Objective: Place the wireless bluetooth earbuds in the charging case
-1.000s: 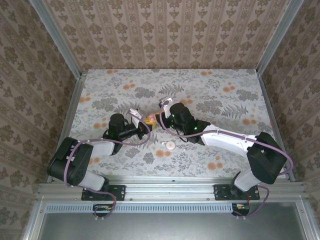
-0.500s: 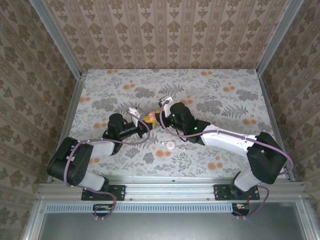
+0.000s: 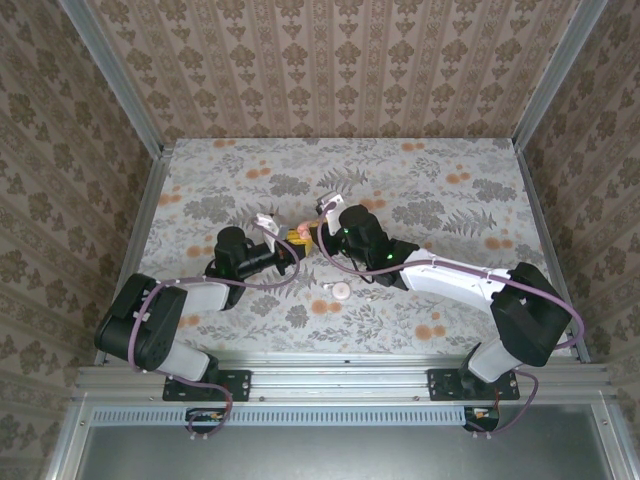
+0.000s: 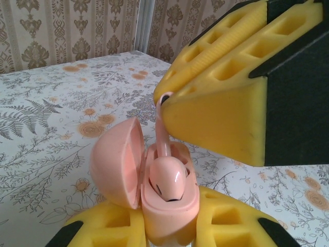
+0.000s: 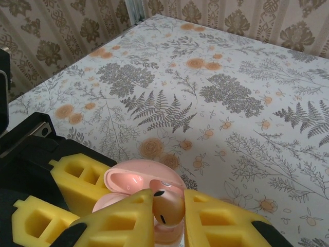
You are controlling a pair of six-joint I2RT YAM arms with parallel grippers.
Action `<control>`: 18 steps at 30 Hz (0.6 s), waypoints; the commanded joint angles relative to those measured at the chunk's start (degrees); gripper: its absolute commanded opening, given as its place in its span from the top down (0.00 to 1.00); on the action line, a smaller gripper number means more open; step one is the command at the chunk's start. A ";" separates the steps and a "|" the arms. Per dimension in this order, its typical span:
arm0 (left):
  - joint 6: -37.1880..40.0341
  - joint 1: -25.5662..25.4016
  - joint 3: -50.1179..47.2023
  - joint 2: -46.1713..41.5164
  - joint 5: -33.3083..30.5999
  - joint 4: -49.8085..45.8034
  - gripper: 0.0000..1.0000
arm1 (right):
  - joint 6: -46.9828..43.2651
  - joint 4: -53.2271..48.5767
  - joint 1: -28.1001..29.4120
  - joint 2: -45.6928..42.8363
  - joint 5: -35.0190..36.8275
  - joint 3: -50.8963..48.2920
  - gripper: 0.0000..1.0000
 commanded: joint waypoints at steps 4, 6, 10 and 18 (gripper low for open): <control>-0.28 0.29 -0.06 -0.20 1.32 1.90 0.87 | -3.40 0.77 0.61 -0.60 -0.72 -1.41 0.81; -0.20 0.41 -0.13 -0.19 1.33 1.80 0.87 | -3.67 0.70 0.63 -0.97 -1.47 -1.70 0.81; -0.21 0.28 -0.06 -0.14 1.42 1.83 0.87 | -3.68 0.87 0.62 -1.55 -3.04 -1.98 0.80; 0.53 0.14 0.03 -0.15 1.59 0.93 0.87 | -3.64 1.38 0.89 -1.60 -4.92 -1.67 0.80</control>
